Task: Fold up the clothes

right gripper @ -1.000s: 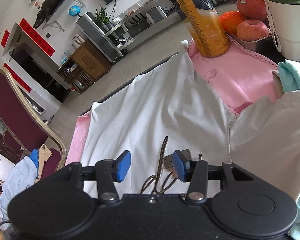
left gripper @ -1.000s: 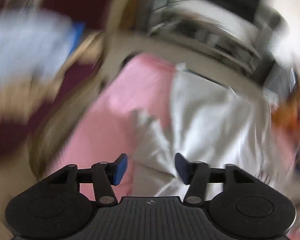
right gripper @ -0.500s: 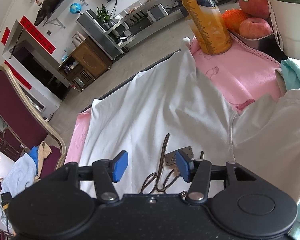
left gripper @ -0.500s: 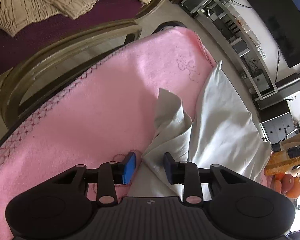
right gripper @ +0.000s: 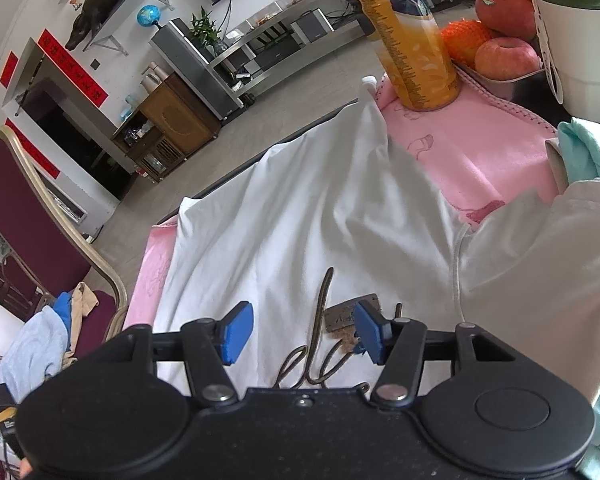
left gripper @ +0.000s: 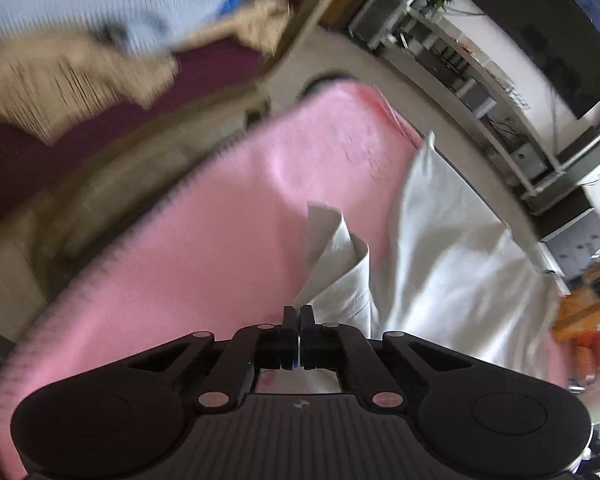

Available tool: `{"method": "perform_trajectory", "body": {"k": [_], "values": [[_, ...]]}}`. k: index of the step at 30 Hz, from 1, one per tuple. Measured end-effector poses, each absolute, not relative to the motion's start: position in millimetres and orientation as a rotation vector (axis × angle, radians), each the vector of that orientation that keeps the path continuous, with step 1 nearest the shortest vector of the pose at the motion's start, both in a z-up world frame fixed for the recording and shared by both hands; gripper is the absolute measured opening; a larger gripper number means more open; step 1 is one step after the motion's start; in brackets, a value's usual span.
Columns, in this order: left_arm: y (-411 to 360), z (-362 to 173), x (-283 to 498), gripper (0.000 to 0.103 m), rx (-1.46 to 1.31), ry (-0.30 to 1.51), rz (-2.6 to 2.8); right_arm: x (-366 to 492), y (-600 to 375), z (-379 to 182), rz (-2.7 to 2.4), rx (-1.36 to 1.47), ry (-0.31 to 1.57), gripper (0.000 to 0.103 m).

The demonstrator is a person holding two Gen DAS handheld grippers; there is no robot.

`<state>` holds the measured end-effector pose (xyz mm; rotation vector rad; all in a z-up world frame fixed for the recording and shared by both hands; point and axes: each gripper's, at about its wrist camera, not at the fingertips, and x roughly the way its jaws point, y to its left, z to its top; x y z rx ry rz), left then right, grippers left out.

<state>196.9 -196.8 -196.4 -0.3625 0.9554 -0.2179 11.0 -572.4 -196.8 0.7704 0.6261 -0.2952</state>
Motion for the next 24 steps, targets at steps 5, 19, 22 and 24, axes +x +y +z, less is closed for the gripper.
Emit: {"method": "perform_trajectory", "body": {"k": [5, 19, 22, 24], "values": [[-186, -144, 174, 0.0, -0.083, 0.716, -0.077, 7, -573, -194, -0.279, 0.795, 0.601, 0.056], [-182, -181, 170, 0.014, 0.079, 0.845, 0.084, -19, -581, -196, -0.25, 0.904, 0.594, 0.063], [-197, -176, 143, 0.022, 0.055, 0.82, -0.145, -40, -590, -197, -0.263, 0.942, 0.593, 0.063], [-214, -180, 129, 0.029, 0.085, 0.813, -0.261, -51, -591, -203, -0.29, 0.952, 0.641, 0.061]]}}
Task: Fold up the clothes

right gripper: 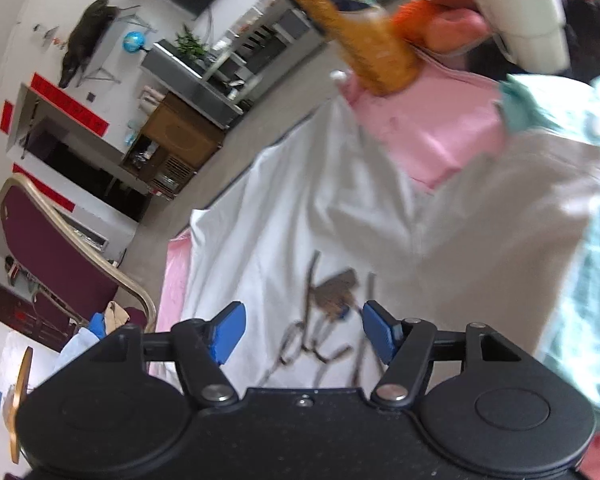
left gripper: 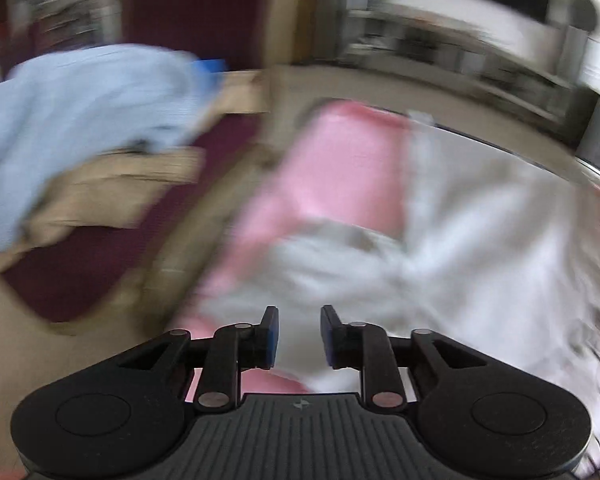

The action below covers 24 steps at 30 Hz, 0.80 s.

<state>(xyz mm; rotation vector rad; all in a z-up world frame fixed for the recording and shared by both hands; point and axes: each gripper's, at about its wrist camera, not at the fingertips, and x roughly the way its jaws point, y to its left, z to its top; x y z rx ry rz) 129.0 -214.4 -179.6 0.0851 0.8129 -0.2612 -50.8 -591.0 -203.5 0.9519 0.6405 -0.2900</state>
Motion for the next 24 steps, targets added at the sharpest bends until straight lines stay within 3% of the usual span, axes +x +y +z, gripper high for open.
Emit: {"method": "perform_trajectory", "body": {"k": [2, 3, 9, 14, 16, 17, 24], "values": [[-238, -188, 119, 0.03, 0.166, 0.806, -0.324, -57, -589, -213, -0.312, 0.958, 0.705, 0.04], [-245, -193, 119, 0.03, 0.186, 0.818, -0.337, -57, -587, -219, -0.318, 0.959, 0.746, 0.038], [-255, -216, 117, 0.033, 0.243, 0.946, -0.37, -45, -570, -242, -0.377, 0.841, 0.93, 0.033], [-235, -212, 123, 0.033, 0.242, 1.002, -0.28, -57, -565, -236, -0.509, 0.748, 0.943, 0.033], [-226, -204, 128, 0.019, 0.207, 0.991, -0.257, -60, -566, -228, -0.542, 0.718, 0.898, 0.033], [-222, -197, 130, 0.019, 0.192, 0.971, -0.251, -63, -571, -223, -0.533, 0.73, 0.857, 0.033], [-232, -135, 156, 0.036, 0.134, 0.775, -0.293, -44, -586, -167, -0.428, 0.791, 0.596, 0.036]]}}
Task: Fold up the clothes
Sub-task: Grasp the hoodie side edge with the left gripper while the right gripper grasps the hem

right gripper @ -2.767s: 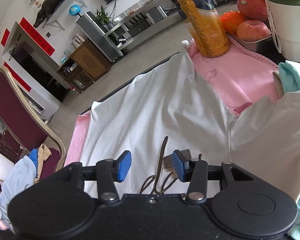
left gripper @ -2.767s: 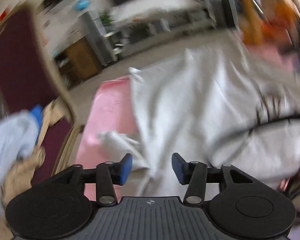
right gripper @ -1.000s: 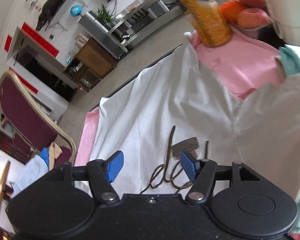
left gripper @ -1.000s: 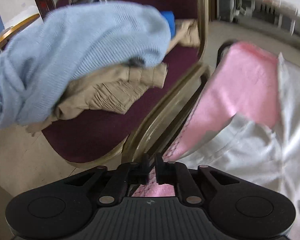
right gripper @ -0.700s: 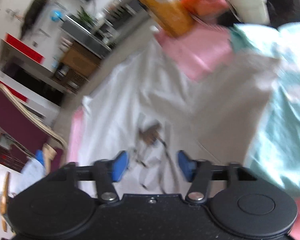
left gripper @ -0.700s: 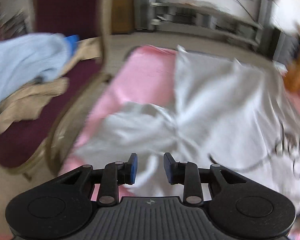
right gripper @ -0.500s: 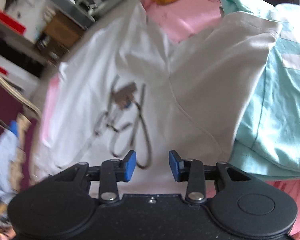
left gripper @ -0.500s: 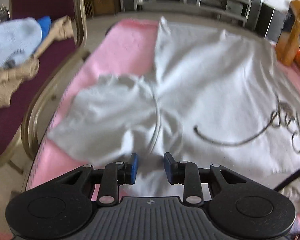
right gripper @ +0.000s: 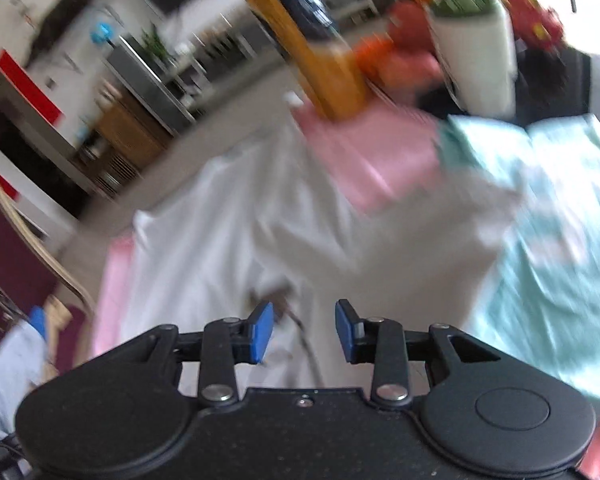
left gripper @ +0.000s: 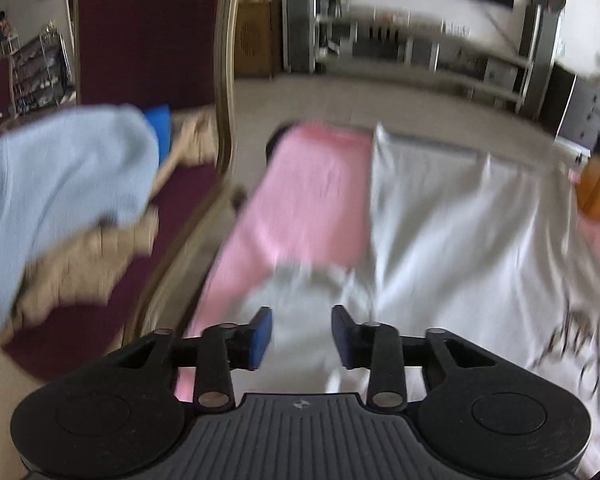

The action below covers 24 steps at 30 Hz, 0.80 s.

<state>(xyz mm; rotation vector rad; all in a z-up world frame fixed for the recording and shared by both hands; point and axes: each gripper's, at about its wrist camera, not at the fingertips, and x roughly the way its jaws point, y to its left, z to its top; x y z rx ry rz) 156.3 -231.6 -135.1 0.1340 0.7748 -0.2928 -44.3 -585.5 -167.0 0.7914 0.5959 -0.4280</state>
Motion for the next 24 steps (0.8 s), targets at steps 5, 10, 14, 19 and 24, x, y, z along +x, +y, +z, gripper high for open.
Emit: {"method": "perform_trajectory", "body": {"k": [5, 10, 14, 19, 24], "values": [[-253, -114, 210, 0.042, 0.087, 0.755, -0.283, 2, -600, -137, -0.393, 0.738, 0.497, 0.048], [-299, -115, 287, 0.046, 0.091, 0.762, -0.274, 61, -628, -123, -0.43, 0.658, 0.476, 0.068], [-345, -133, 353, 0.047, 0.074, 0.812, -0.278, 94, -648, -145, -0.454, 0.639, 0.428, 0.066], [-397, -161, 413, 0.047, 0.105, 0.833, -0.273, 115, -667, -202, -0.453, 0.644, 0.433, 0.039], [-436, -184, 452, 0.045, 0.15, 0.848, -0.311, 124, -687, -219, -0.431, 0.673, 0.494, 0.043]]}}
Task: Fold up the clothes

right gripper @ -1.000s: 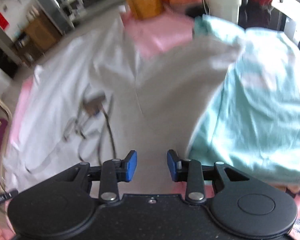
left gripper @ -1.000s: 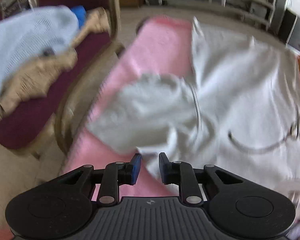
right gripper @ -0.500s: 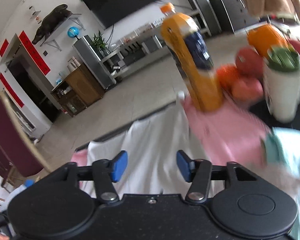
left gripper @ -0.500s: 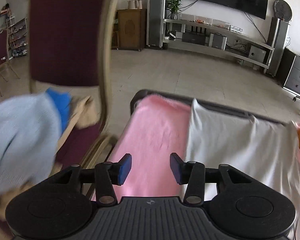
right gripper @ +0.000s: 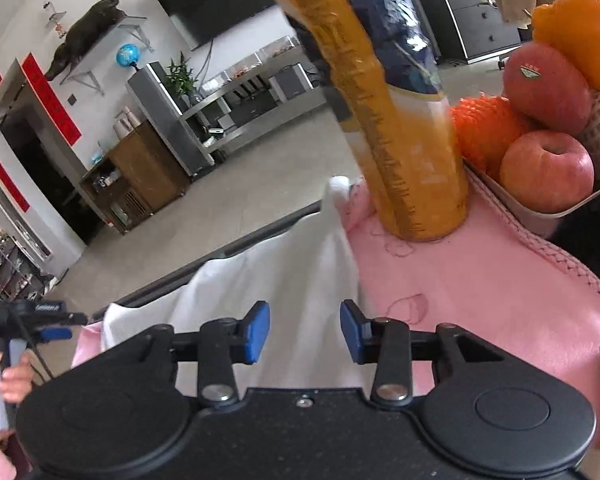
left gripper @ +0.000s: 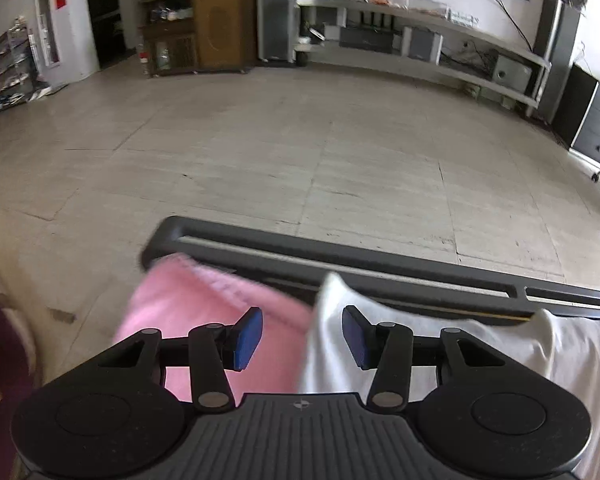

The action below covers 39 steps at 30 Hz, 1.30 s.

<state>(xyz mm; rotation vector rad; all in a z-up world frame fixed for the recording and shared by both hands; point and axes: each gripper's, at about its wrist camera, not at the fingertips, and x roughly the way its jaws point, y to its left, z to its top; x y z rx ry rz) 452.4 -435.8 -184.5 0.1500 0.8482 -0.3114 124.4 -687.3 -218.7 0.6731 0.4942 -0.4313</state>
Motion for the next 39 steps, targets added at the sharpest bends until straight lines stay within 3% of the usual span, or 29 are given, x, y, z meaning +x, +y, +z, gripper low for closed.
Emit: {"method": "perform_trajectory", "body": {"k": [3, 5, 6, 7, 9, 14, 23, 27, 32, 36, 39], "values": [[-450, -198, 464, 0.04, 0.176, 0.862, -0.311, 124, -691, -219, -0.426, 0.676, 0.485, 0.048], [-453, -206, 468, 0.028, 0.184, 0.886, -0.31, 125, -689, -219, -0.421, 0.655, 0.483, 0.051], [-454, -209, 469, 0.012, 0.182, 0.893, -0.308, 126, -687, -219, -0.418, 0.643, 0.484, 0.052], [-454, -210, 471, 0.005, 0.181, 0.89, -0.305, 126, -685, -218, -0.415, 0.633, 0.484, 0.053], [-455, -206, 469, 0.002, 0.191, 0.849, -0.315, 126, -682, -216, -0.408, 0.613, 0.483, 0.056], [-449, -180, 444, 0.002, 0.239, 0.641, -0.263, 126, -677, -220, -0.435, 0.568, 0.487, 0.056], [-442, -195, 446, 0.002, 0.286, 0.62, -0.148, 152, -682, -202, -0.465, 0.553, 0.463, 0.061], [-437, -200, 442, 0.003, 0.309, 0.594, -0.116, 193, -697, -187, -0.523, 0.479, 0.489, 0.047], [-428, -209, 449, 0.003, 0.338, 0.602, -0.078, 236, -702, -183, -0.597, 0.37, 0.55, 0.045], [-421, -221, 453, 0.004, 0.345, 0.633, -0.054, 254, -704, -192, -0.621, 0.354, 0.585, 0.031], [-416, -230, 457, 0.004, 0.326, 0.676, -0.057, 265, -708, -200, -0.605, 0.369, 0.602, 0.03]]}}
